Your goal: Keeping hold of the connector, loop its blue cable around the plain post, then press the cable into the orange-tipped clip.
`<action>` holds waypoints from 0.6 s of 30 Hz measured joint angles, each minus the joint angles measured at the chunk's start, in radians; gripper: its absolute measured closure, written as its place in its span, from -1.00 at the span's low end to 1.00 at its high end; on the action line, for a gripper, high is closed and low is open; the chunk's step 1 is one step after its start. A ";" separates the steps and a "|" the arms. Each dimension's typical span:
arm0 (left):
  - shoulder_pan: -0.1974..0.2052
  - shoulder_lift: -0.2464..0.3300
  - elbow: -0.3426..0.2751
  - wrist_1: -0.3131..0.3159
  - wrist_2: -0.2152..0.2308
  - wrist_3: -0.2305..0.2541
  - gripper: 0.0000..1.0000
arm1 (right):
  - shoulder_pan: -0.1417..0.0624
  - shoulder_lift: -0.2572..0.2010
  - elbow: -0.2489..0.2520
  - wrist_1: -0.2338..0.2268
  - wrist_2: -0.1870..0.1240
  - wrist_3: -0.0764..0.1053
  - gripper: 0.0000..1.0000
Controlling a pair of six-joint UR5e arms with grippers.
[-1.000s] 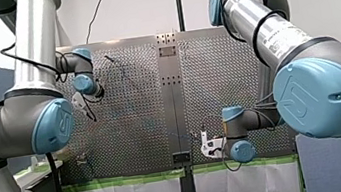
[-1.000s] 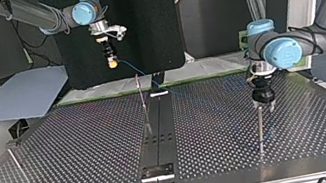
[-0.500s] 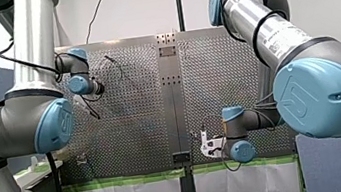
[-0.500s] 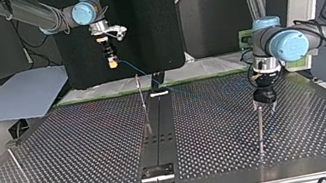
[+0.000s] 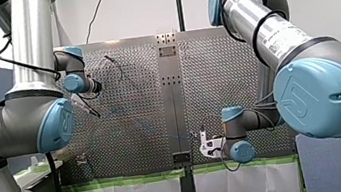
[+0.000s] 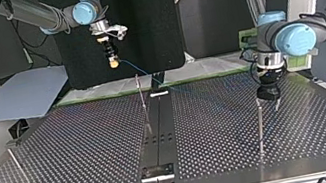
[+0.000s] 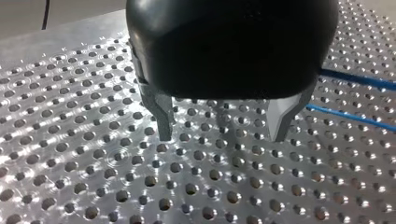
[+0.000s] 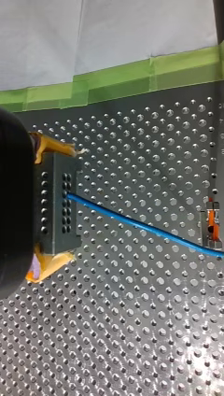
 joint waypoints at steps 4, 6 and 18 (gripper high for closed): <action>0.009 0.010 -0.026 0.009 0.026 -0.003 -1.00 | 0.000 0.000 0.000 0.000 0.000 0.000 1.00; 0.012 0.016 -0.036 0.011 0.034 0.000 -1.00 | 0.001 0.000 0.000 0.000 0.000 0.000 1.00; 0.019 0.054 -0.063 -0.015 0.033 0.051 -1.00 | 0.003 0.000 0.000 -0.001 -0.007 0.000 1.00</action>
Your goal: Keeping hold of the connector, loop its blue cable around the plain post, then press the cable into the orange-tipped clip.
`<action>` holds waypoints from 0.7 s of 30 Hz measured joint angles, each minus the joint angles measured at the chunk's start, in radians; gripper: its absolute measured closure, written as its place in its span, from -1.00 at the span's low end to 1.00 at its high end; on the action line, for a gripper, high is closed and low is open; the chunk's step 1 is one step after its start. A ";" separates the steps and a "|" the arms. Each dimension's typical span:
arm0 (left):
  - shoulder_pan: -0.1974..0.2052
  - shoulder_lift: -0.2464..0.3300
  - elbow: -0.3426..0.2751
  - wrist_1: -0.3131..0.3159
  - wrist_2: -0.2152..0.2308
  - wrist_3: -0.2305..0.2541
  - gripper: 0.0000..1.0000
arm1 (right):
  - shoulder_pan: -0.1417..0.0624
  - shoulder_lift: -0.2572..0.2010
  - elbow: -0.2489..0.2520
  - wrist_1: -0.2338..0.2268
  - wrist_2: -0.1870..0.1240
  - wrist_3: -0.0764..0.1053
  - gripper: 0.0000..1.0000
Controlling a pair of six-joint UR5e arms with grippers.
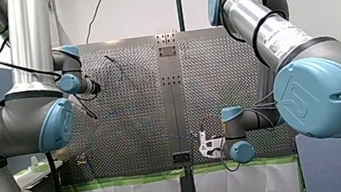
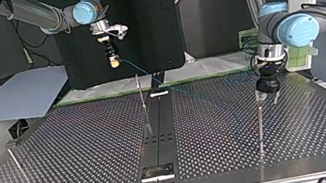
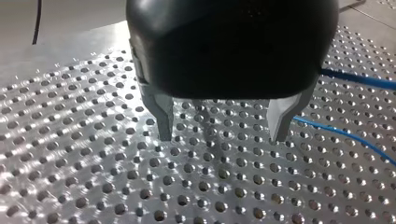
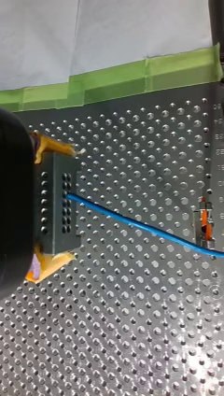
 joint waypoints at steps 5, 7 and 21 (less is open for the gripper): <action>-0.003 0.014 0.000 -0.042 -0.020 0.044 -1.00 | 0.000 0.000 0.000 0.000 -0.001 0.000 1.00; -0.006 0.016 0.000 -0.061 -0.025 0.063 -1.00 | 0.000 0.000 0.000 0.000 -0.001 0.000 1.00; -0.016 0.006 -0.001 -0.143 -0.095 0.188 -1.00 | 0.002 0.000 0.000 0.000 -0.013 0.001 1.00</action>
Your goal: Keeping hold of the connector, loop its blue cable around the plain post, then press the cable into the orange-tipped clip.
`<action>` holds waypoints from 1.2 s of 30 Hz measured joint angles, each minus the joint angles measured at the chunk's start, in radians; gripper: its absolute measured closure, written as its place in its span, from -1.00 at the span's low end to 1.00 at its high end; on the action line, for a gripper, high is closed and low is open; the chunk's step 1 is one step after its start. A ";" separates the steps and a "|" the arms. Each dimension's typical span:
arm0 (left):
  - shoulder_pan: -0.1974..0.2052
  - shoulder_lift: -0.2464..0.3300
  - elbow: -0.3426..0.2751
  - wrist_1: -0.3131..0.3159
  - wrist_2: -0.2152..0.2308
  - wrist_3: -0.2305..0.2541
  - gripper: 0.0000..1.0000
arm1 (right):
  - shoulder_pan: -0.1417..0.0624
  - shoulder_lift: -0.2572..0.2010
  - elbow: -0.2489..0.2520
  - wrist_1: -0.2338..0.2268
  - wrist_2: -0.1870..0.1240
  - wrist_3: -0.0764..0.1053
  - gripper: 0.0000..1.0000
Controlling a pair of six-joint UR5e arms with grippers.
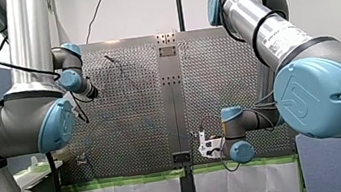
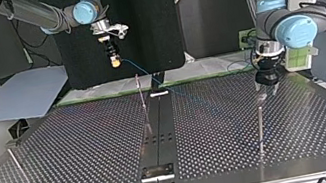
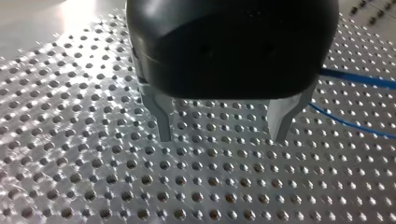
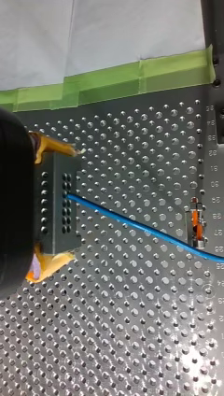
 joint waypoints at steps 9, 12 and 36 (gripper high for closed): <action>-0.002 -0.059 0.001 0.000 -0.001 0.069 -1.00 | 0.000 0.000 0.000 0.000 -0.006 0.003 1.00; 0.001 -0.068 0.001 0.002 -0.002 0.075 -1.00 | 0.001 0.000 0.000 0.000 -0.006 0.004 1.00; -0.007 -0.241 0.018 0.000 -0.020 0.113 -1.00 | 0.001 0.000 0.000 0.001 -0.006 0.006 1.00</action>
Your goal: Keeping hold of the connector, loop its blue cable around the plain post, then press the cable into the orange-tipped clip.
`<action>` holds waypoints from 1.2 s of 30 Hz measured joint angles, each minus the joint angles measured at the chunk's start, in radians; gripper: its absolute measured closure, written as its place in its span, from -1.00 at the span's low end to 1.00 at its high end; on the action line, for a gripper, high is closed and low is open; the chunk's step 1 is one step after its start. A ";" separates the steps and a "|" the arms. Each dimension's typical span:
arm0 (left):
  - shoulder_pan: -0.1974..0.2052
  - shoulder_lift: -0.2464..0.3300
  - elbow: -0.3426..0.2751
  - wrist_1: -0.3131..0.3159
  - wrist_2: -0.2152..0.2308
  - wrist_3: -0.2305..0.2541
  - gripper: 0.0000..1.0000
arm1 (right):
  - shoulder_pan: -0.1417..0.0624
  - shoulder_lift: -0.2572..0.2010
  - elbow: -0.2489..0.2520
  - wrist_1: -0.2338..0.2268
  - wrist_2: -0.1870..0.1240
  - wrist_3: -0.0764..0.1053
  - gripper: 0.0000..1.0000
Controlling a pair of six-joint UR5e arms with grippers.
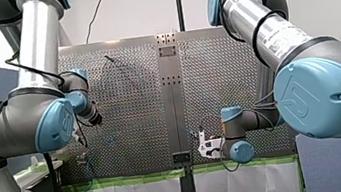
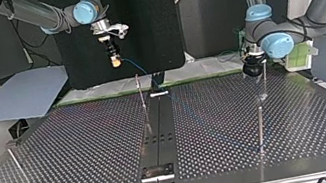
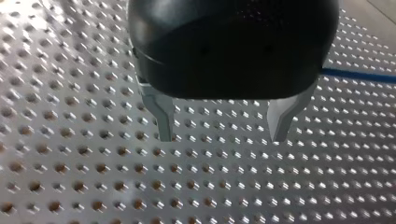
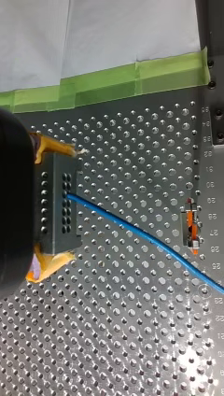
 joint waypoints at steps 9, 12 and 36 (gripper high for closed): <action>-0.002 -0.038 0.006 0.002 -0.021 0.007 -1.00 | 0.007 0.000 0.000 -0.001 0.000 0.002 1.00; -0.002 -0.039 0.007 0.004 -0.022 0.005 -1.00 | 0.010 0.000 0.000 -0.001 -0.001 0.003 1.00; 0.008 -0.121 0.150 -0.146 0.025 -0.020 -1.00 | 0.026 0.000 -0.002 -0.004 -0.008 0.005 1.00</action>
